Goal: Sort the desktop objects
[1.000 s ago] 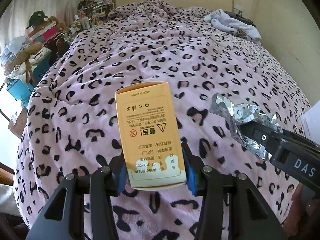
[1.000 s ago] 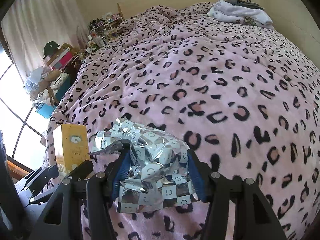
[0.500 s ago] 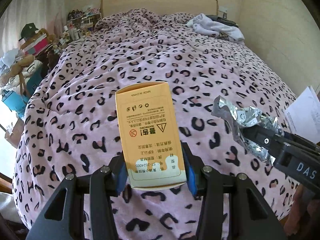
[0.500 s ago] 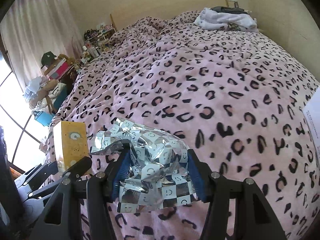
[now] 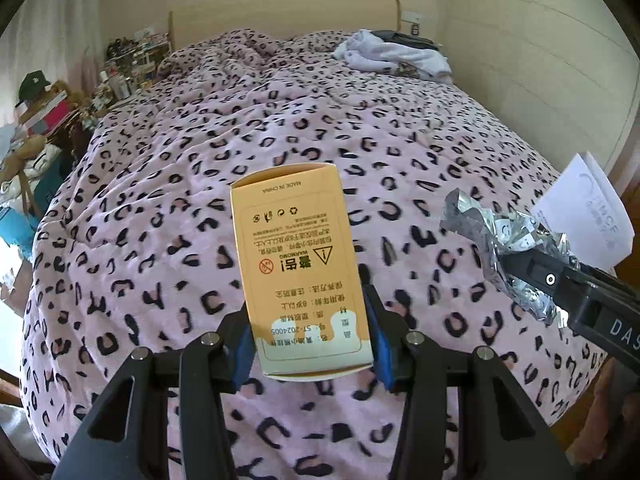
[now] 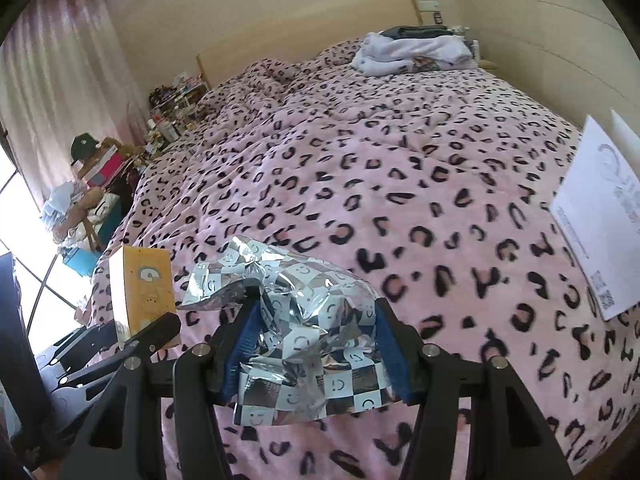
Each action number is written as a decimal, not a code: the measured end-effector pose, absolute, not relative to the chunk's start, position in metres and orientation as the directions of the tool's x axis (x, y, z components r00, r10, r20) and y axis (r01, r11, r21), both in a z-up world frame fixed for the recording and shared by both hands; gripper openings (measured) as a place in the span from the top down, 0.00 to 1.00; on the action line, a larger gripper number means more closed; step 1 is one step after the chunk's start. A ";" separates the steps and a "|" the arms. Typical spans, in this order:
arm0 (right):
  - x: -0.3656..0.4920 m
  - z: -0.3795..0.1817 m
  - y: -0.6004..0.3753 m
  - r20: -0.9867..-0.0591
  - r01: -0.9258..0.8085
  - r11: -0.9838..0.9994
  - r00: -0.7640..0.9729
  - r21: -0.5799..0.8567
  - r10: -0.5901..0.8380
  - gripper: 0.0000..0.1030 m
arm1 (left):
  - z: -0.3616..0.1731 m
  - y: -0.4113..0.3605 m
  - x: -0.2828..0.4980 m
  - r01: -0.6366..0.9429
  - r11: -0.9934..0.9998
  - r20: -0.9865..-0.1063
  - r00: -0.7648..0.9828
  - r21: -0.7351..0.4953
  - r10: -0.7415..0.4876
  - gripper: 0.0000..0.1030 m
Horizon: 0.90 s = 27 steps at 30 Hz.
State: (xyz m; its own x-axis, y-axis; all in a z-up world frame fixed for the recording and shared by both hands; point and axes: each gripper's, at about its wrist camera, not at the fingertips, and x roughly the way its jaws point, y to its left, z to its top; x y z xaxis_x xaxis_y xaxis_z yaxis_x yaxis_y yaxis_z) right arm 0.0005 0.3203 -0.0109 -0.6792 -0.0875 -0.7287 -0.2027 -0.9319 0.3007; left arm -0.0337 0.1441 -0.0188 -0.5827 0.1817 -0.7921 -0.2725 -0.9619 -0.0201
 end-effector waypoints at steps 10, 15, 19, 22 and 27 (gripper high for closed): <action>0.028 -0.003 0.358 -0.720 -0.245 -0.923 -0.693 0.297 -0.048 0.44 | -0.006 0.198 -0.019 -0.348 -0.937 -0.782 -0.578 -0.022 0.233 0.53; 0.044 0.002 0.381 -0.712 -0.277 -0.911 -0.702 0.304 -0.025 0.44 | 0.000 0.227 -0.012 -0.386 -0.922 -0.777 -0.574 -0.020 0.257 0.53; 0.055 0.003 0.399 -0.710 -0.298 -0.904 -0.705 0.306 -0.007 0.44 | 0.003 0.248 -0.007 -0.411 -0.912 -0.775 -0.570 -0.019 0.273 0.53; 0.064 0.005 0.411 -0.707 -0.314 -0.898 -0.707 0.310 0.003 0.44 | 0.006 0.264 -0.003 -0.428 -0.903 -0.773 -0.567 -0.020 0.286 0.53; 0.079 0.009 0.434 -0.701 -0.339 -0.888 -0.713 0.311 0.027 0.44 | 0.010 0.292 0.005 -0.460 -0.888 -0.767 -0.563 -0.016 0.306 0.53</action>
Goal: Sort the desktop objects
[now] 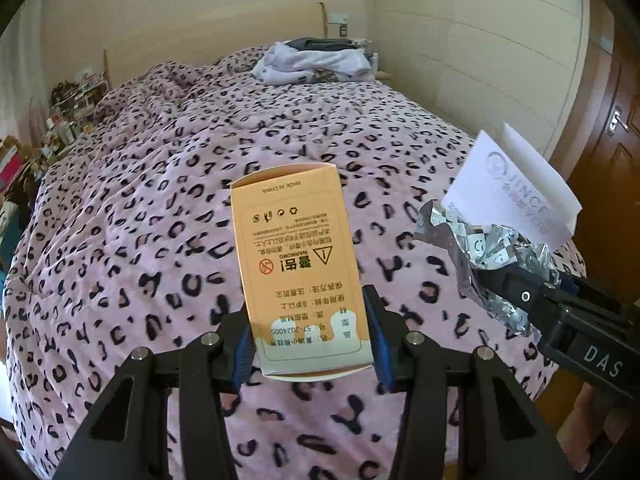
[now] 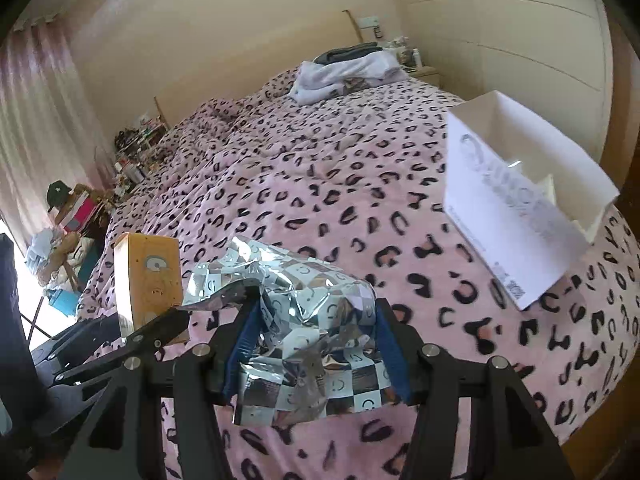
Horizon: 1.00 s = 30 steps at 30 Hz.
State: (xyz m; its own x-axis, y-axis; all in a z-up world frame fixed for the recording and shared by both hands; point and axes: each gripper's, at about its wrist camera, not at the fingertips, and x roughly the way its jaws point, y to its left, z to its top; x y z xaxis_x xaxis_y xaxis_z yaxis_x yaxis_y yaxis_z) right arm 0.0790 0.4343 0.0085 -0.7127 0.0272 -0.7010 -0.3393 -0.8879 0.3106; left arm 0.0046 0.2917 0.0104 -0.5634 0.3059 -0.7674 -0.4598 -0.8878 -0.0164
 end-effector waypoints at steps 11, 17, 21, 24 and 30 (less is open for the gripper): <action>0.109 0.022 0.475 -0.682 -0.383 -0.869 -0.728 0.314 0.075 0.44 | 0.023 0.341 0.018 -0.520 -0.854 -0.757 -0.554 -0.010 0.347 0.53; 0.123 0.025 0.495 -0.679 -0.410 -0.856 -0.728 0.315 0.099 0.44 | 0.028 0.367 0.024 -0.559 -0.829 -0.752 -0.543 -0.010 0.374 0.53; 0.134 0.026 0.508 -0.678 -0.438 -0.843 -0.724 0.313 0.124 0.44 | 0.026 0.384 0.028 -0.588 -0.808 -0.753 -0.521 -0.023 0.401 0.53; 0.143 0.026 0.519 -0.677 -0.461 -0.830 -0.722 0.313 0.145 0.44 | 0.024 0.394 0.032 -0.609 -0.793 -0.752 -0.510 -0.027 0.418 0.53; 0.159 0.025 0.535 -0.671 -0.506 -0.804 -0.716 0.311 0.191 0.44 | 0.021 0.412 0.040 -0.648 -0.761 -0.750 -0.481 -0.044 0.454 0.53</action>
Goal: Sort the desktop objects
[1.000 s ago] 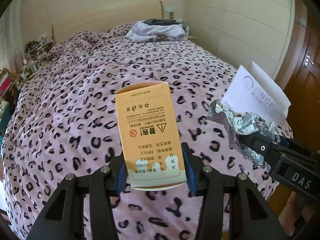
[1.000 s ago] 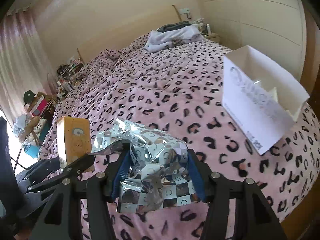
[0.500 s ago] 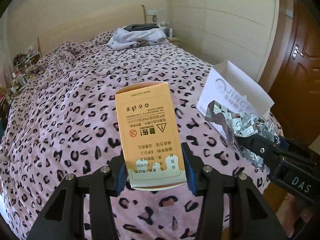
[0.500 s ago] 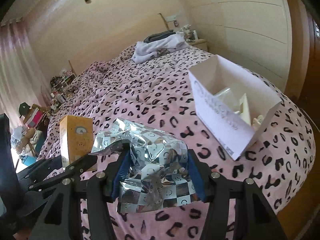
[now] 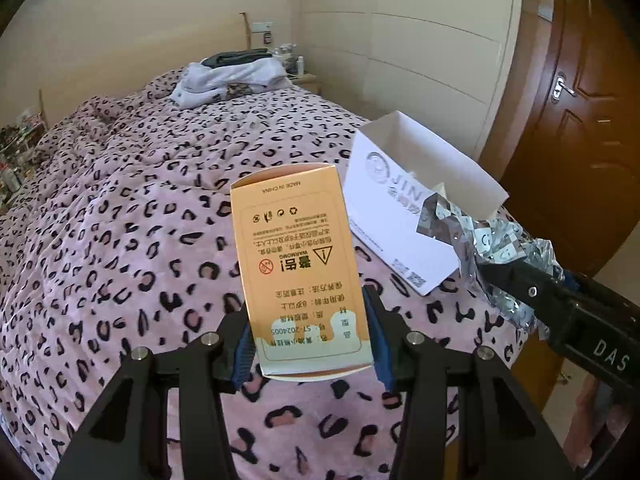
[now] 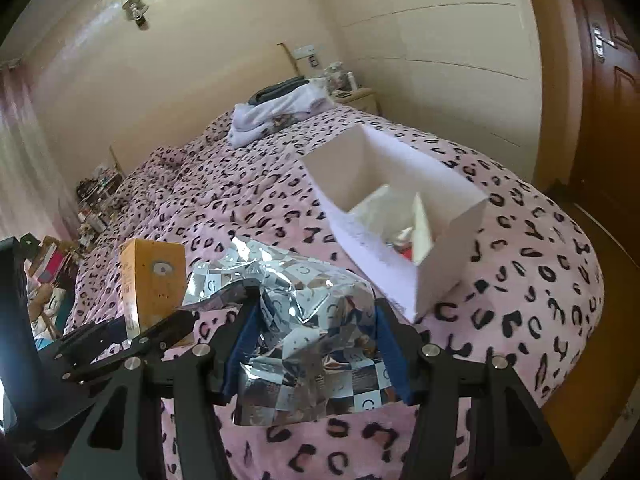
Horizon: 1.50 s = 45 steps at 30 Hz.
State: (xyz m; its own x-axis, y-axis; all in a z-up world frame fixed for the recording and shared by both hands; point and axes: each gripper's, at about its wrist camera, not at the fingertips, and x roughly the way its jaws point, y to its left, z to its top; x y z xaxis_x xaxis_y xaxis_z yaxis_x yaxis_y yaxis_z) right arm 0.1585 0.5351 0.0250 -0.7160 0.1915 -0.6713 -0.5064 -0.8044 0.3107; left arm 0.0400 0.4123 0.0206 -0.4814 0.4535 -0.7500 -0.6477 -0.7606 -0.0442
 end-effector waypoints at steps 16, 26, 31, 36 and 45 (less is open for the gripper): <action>0.182 0.016 0.568 -0.673 -0.563 -0.759 -0.703 0.327 0.231 0.44 | 0.017 0.453 0.051 -0.699 -0.714 -0.749 -0.450 -0.043 0.486 0.53; 0.183 0.027 0.584 -0.649 -0.579 -0.742 -0.715 0.339 0.261 0.44 | 0.030 0.481 0.048 -0.746 -0.663 -0.737 -0.411 -0.066 0.536 0.53; 0.172 0.035 0.603 -0.639 -0.600 -0.717 -0.715 0.356 0.282 0.44 | 0.042 0.506 0.022 -0.773 -0.608 -0.744 -0.298 -0.179 0.598 0.53; 0.156 0.044 0.625 -0.633 -0.629 -0.685 -0.709 0.368 0.311 0.44 | 0.058 0.538 -0.004 -0.797 -0.564 -0.734 -0.248 -0.215 0.632 0.53; 0.127 0.043 0.661 -0.654 -0.664 -0.639 -0.687 0.388 0.316 0.44 | 0.053 0.579 -0.043 -0.794 -0.572 -0.762 -0.238 -0.204 0.602 0.53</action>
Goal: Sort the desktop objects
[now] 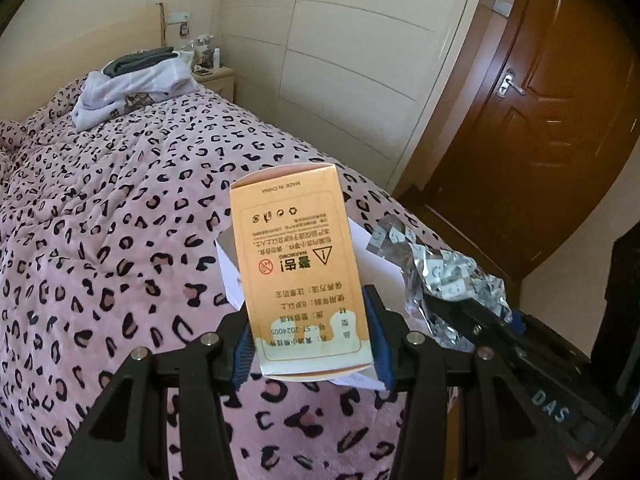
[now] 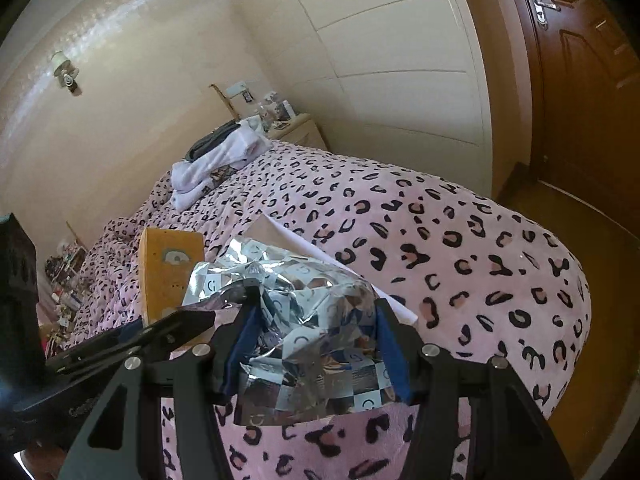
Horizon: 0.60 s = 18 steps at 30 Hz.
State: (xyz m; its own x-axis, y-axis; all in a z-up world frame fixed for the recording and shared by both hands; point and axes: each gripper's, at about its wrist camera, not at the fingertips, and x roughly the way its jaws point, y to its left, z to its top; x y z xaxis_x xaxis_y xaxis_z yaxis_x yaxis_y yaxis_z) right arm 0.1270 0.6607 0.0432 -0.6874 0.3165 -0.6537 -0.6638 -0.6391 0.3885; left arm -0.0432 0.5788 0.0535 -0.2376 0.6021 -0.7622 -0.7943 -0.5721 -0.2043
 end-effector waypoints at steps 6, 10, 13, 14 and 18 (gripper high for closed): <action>0.117 0.037 0.667 -0.672 -0.688 -0.623 -0.663 0.373 0.330 0.44 | 0.037 0.599 -0.065 -0.794 -0.574 -0.782 -0.223 -0.201 0.582 0.53; 0.109 0.031 0.672 -0.688 -0.699 -0.613 -0.648 0.367 0.327 0.44 | 0.031 0.611 -0.075 -0.803 -0.566 -0.792 -0.215 -0.189 0.571 0.53; 0.103 0.025 0.676 -0.702 -0.709 -0.605 -0.634 0.362 0.324 0.44 | 0.026 0.619 -0.083 -0.817 -0.549 -0.801 -0.206 -0.176 0.562 0.53; 0.101 0.022 0.677 -0.706 -0.712 -0.600 -0.632 0.365 0.319 0.44 | 0.025 0.621 -0.085 -0.821 -0.542 -0.804 -0.193 -0.182 0.562 0.53; 0.092 0.013 0.679 -0.720 -0.720 -0.592 -0.619 0.362 0.313 0.44 | 0.015 0.626 -0.094 -0.818 -0.546 -0.817 -0.186 -0.179 0.546 0.53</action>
State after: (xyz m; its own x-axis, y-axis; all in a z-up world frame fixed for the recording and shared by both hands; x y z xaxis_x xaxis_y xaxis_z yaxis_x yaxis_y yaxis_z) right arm 0.0915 0.6786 0.0130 -0.6192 0.3130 -0.7201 -0.7200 -0.5922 0.3617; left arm -0.0935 0.6256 0.0149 -0.1864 0.5464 -0.8165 -0.8183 -0.5463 -0.1788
